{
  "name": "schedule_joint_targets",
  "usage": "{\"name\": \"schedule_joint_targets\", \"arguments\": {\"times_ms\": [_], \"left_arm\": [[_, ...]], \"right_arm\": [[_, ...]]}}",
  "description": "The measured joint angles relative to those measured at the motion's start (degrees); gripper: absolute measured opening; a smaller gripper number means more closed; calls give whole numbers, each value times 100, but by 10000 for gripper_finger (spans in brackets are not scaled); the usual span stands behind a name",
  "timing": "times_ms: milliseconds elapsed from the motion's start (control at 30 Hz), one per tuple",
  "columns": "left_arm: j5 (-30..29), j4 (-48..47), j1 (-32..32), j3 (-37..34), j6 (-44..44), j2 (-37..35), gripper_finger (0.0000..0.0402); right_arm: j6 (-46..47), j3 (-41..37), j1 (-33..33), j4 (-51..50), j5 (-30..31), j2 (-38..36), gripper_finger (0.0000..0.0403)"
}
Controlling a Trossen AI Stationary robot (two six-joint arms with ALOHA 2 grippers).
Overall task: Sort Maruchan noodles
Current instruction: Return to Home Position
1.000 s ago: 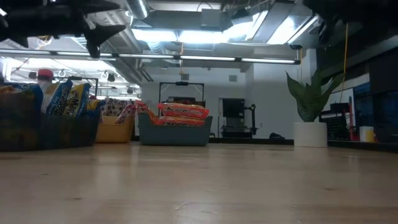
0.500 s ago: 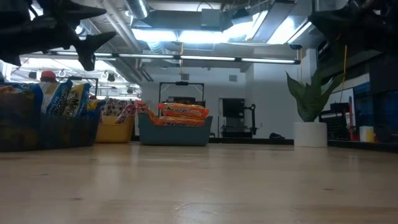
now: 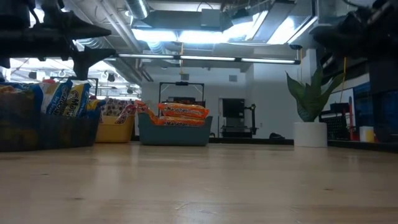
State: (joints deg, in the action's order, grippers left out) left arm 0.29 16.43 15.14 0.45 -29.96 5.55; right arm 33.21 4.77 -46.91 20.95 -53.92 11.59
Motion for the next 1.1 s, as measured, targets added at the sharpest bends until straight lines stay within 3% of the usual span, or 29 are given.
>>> {"name": "schedule_joint_targets", "arguments": {"times_ms": [133,400,633,800,1100], "left_arm": [[-131,-54,-249,0,203,1,222],[-492,-171,-624,0,555,5,222],[153,-548,-661,0,737,3,222],[126,-739,-661,0,768,5,222],[111,-724,-661,0,768,5,222]], "right_arm": [[65,-411,2,28,87,-215,26],[-393,-432,-1,-537,92,-671,26],[-859,-432,1,-1302,462,-686,26],[-954,-432,1,-1646,909,-688,26],[-953,-432,1,-1655,934,-686,26]]}}
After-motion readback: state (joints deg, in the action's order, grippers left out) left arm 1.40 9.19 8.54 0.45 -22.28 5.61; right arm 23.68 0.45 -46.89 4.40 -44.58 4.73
